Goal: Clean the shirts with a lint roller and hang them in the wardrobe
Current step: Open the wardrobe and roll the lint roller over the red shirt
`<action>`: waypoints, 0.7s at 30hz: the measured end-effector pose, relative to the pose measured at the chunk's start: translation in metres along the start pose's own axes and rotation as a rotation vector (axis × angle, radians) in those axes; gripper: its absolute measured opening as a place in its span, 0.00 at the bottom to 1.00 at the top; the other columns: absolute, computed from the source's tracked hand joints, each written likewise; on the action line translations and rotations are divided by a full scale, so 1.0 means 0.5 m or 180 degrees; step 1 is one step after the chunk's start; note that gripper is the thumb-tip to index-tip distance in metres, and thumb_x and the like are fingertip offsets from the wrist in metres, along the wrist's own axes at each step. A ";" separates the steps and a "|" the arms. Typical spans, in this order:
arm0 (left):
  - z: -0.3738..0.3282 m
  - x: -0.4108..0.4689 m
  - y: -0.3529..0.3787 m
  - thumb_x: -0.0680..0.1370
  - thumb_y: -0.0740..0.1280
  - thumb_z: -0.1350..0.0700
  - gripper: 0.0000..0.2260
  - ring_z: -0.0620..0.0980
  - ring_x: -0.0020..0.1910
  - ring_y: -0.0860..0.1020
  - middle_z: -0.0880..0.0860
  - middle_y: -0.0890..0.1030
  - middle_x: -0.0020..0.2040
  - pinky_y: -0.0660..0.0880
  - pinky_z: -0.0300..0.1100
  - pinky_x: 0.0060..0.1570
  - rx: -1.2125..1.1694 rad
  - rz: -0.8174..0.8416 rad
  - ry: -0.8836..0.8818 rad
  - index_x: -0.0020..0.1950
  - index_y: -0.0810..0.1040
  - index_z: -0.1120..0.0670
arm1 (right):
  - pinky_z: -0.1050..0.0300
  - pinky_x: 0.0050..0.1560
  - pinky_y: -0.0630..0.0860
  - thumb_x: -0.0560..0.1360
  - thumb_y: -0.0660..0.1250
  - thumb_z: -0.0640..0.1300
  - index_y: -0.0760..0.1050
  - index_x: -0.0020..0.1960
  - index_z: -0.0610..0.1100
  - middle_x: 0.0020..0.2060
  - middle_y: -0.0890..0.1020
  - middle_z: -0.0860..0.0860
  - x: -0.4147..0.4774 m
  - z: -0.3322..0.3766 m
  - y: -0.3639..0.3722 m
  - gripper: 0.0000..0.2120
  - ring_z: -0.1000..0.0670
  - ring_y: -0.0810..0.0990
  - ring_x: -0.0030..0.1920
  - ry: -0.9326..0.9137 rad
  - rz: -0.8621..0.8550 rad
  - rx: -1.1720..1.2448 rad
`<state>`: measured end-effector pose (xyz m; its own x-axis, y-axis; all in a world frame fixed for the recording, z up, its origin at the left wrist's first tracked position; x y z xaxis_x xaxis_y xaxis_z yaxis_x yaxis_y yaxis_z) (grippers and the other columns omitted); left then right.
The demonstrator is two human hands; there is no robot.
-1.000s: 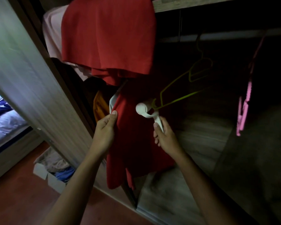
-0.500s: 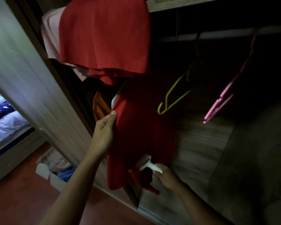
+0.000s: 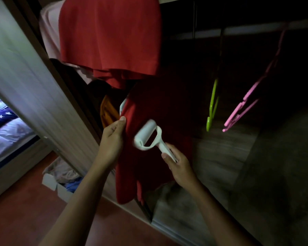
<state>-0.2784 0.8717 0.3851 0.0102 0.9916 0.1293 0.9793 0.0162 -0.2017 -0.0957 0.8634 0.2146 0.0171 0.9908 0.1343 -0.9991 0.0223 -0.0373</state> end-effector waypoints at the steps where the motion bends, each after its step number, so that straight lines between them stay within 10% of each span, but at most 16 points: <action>1: -0.002 -0.003 -0.001 0.85 0.56 0.45 0.25 0.66 0.48 0.83 0.68 0.83 0.49 0.79 0.58 0.52 0.0030 -0.0010 -0.0003 0.56 0.78 0.68 | 0.64 0.58 0.74 0.80 0.65 0.51 0.70 0.72 0.51 0.61 0.79 0.58 -0.007 -0.029 0.009 0.21 0.62 0.77 0.60 0.0071 0.0070 -0.0052; 6: -0.007 -0.015 -0.006 0.85 0.55 0.45 0.25 0.69 0.55 0.81 0.68 0.83 0.53 0.77 0.66 0.59 0.0002 0.0049 -0.0118 0.58 0.78 0.66 | 0.52 0.70 0.71 0.80 0.65 0.54 0.71 0.71 0.56 0.65 0.77 0.59 -0.065 -0.209 0.063 0.20 0.61 0.74 0.66 0.0656 0.0586 -0.0497; 12: -0.012 -0.012 -0.013 0.85 0.55 0.47 0.23 0.58 0.45 0.85 0.64 0.85 0.50 0.83 0.46 0.44 -0.0090 0.0096 -0.0189 0.60 0.79 0.65 | 0.61 0.66 0.70 0.81 0.63 0.49 0.71 0.71 0.55 0.67 0.77 0.54 -0.146 -0.358 0.100 0.19 0.58 0.74 0.65 0.1211 0.0986 -0.1071; 21: -0.018 -0.018 -0.018 0.85 0.56 0.46 0.22 0.63 0.56 0.83 0.64 0.84 0.54 0.78 0.60 0.61 -0.0141 0.0091 -0.0277 0.60 0.81 0.63 | 0.60 0.62 0.73 0.81 0.63 0.47 0.73 0.69 0.53 0.63 0.79 0.52 -0.131 -0.393 0.022 0.16 0.53 0.77 0.63 0.1369 0.0302 -0.1190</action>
<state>-0.2855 0.8617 0.3943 0.0227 0.9990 0.0389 0.9869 -0.0162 -0.1608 -0.1002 0.8249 0.0108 0.0209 0.9542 -0.2985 -0.9163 -0.1011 -0.3875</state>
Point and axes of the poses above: each hand's wrist, its own x-axis towards the middle knuckle, its own y-axis out of the palm, z = x × y, the point moved 10 cm from there along x, towards the middle knuckle
